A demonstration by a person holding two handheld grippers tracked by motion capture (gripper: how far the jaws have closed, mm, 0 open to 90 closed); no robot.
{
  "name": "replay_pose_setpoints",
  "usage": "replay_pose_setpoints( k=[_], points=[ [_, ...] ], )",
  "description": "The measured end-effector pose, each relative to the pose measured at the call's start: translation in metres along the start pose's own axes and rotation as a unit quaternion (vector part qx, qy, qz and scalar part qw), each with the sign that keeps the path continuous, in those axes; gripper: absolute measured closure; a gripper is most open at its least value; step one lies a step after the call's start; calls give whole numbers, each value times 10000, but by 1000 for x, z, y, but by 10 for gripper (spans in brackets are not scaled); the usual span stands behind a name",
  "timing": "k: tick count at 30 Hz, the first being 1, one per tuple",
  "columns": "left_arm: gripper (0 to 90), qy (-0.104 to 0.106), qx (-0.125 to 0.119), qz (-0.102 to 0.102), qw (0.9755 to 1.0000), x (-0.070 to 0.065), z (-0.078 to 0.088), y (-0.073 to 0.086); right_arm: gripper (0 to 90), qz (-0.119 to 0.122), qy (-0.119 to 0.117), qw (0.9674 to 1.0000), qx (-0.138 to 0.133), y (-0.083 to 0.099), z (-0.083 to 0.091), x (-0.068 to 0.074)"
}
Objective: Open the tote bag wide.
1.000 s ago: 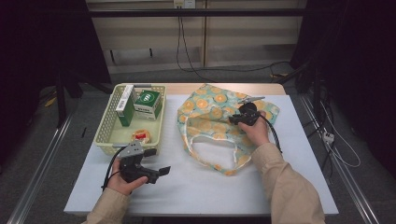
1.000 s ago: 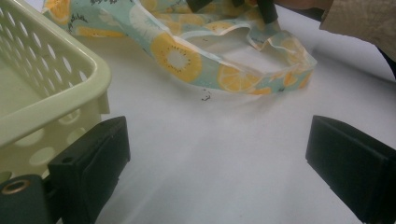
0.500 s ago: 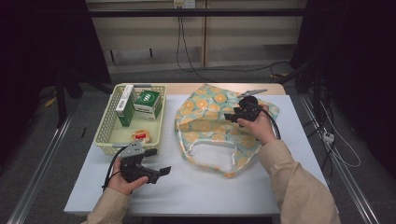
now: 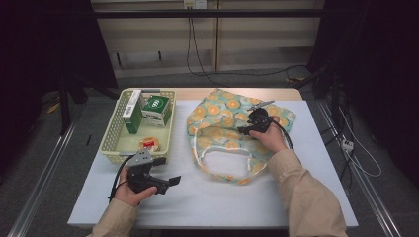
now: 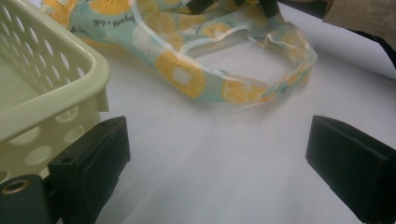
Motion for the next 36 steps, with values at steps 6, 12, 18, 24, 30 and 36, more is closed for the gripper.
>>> replay_pose_setpoints(
  k=[6,12,18,24,30,36],
  points=[
    [64,-6,-15,26,10000,1,1,1,670,-31,29,10000,-89,5,0,-5],
    [63,-29,-9,16,10000,1,0,1,891,-349,-158,9993,26,11,9,-6],
    [65,12,-52,-10,10000,0,1,0,898,-304,-214,9993,10,8,20,2],
    [66,-8,-87,-10,10000,0,2,-2,897,-515,-178,9970,-551,-18,43,0],
    [66,-17,-71,-8,10000,0,1,-2,897,-436,-67,9962,-755,-33,56,-2],
    [66,-13,-76,-1,10000,-1,1,-2,891,-306,72,9959,-850,-36,59,-5]
  ],
)
Point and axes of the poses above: each handheld gripper's, and its own axes: z roughly backward along the jaws, y roughly out of its underside, x roughly to its left, the point moved 3 cm from there along -z, roughly forward along the jaws, and after that the axes turned 1 degree about -y, right-handed, at the moved point
